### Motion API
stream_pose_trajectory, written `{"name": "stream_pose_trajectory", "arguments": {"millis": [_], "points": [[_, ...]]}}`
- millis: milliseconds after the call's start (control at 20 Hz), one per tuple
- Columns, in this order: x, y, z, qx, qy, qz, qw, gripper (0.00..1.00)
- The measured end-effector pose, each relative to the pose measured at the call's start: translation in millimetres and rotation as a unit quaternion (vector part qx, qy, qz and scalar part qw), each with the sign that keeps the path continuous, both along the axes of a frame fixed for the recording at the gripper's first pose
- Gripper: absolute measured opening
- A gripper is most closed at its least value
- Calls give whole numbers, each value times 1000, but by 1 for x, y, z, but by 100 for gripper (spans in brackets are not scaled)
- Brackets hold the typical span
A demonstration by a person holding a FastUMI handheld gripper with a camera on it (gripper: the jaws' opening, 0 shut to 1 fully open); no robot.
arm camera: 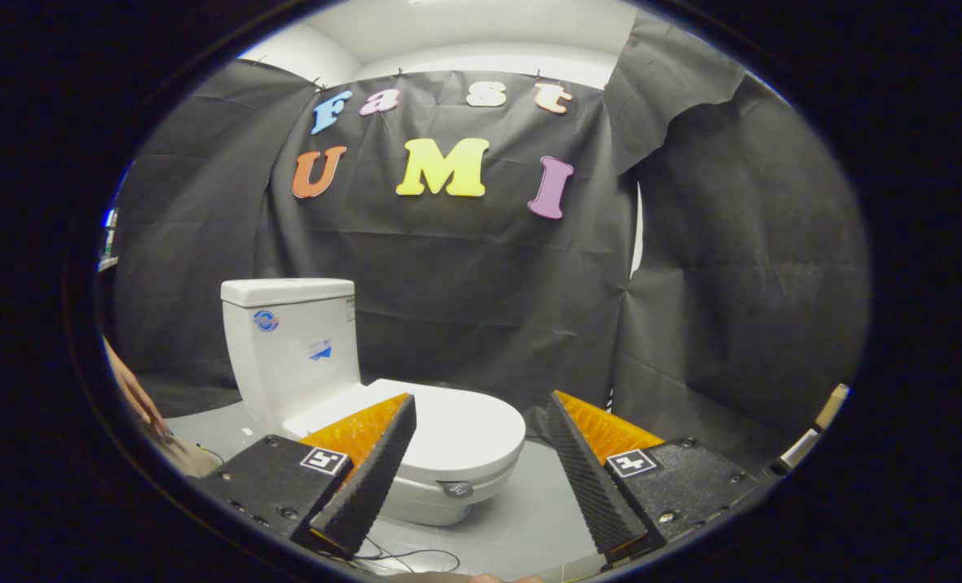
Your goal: Open the toilet lid.
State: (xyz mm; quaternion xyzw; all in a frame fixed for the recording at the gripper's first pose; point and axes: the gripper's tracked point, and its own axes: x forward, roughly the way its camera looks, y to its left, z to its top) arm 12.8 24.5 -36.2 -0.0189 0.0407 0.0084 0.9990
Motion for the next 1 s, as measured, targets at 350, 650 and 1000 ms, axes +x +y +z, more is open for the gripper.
{"name": "stream_pose_trajectory", "arguments": {"millis": [350, 650, 1000], "points": [[4, 27, -4, 61, 21, 17, 998, 100], [31, 56, -29, 112, 63, 17, 992, 100], [61, 56, -60, 145, 102, 21, 984, 100]]}}
